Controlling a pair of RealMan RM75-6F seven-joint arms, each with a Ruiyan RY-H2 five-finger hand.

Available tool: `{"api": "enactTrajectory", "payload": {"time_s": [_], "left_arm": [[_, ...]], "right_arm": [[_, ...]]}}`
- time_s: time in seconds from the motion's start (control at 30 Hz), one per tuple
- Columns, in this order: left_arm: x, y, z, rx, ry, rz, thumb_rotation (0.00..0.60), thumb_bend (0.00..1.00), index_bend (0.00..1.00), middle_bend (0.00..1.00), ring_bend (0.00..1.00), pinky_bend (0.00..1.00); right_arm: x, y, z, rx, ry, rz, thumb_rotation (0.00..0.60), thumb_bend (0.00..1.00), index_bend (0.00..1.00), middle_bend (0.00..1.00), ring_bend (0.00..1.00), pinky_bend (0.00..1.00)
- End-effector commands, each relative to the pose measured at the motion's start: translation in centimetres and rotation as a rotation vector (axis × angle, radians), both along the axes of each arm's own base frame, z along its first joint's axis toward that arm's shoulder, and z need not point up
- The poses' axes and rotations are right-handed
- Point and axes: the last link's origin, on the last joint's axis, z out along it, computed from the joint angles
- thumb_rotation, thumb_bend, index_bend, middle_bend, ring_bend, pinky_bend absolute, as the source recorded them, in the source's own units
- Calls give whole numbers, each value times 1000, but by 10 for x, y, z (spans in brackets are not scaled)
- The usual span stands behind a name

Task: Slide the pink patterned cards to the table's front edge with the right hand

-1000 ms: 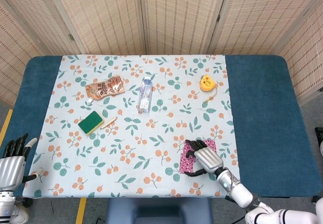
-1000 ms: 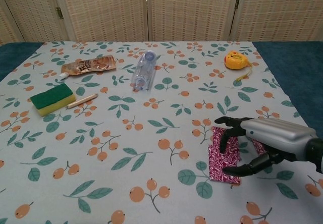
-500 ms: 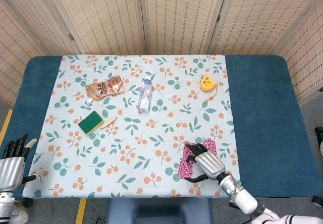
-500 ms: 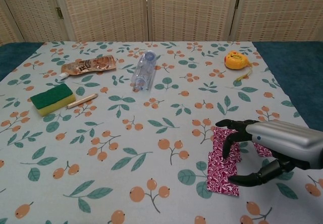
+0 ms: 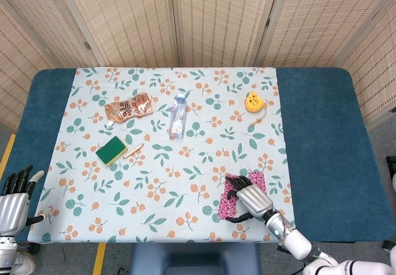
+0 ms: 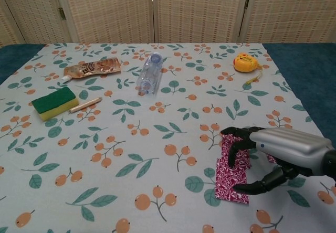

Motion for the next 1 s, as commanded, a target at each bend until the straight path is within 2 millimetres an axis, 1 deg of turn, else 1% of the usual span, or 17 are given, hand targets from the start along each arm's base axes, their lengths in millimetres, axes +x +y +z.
{"api": "enactTrajectory", "payload": {"time_s": [0.03,0.3,0.43,0.53,0.63,0.83,1.0], "left_arm": [[0,0,0,-1,-1,-1,600,212,166,0,32,0],[0,1,-2,-4,2,-2,600,212,166,0,32,0],[0,0,-2,-1,1,-2,600,212,166,0,32,0],[-1,0,-2,-1,-2,-3,600,212,166,0,32,0],[-1,-1,-2,-2,-5,-6,600,212,167,0,32,0],[-2,-2,-2,1,-6,1,600,211,166,0,32,0],[-4,-3,-1,2,-6,4,600,212,167,0,32,0]], "right_arm": [[0,3,0,5,1,4,245,254,342,11,0,0],[4,15,0,41,10,34,252,254,342,11,0,0],[6,17,5,24,-10,35,245,254,342,11,0,0],[4,12,9,-2,-8,30,248,254,342,11,0,0],[1,4,10,-29,3,18,249,253,342,12,0,0],[-1,-7,7,-45,7,-2,248,254,342,11,0,0],[-2,-10,3,-36,17,-4,250,253,342,11,0,0]]}}
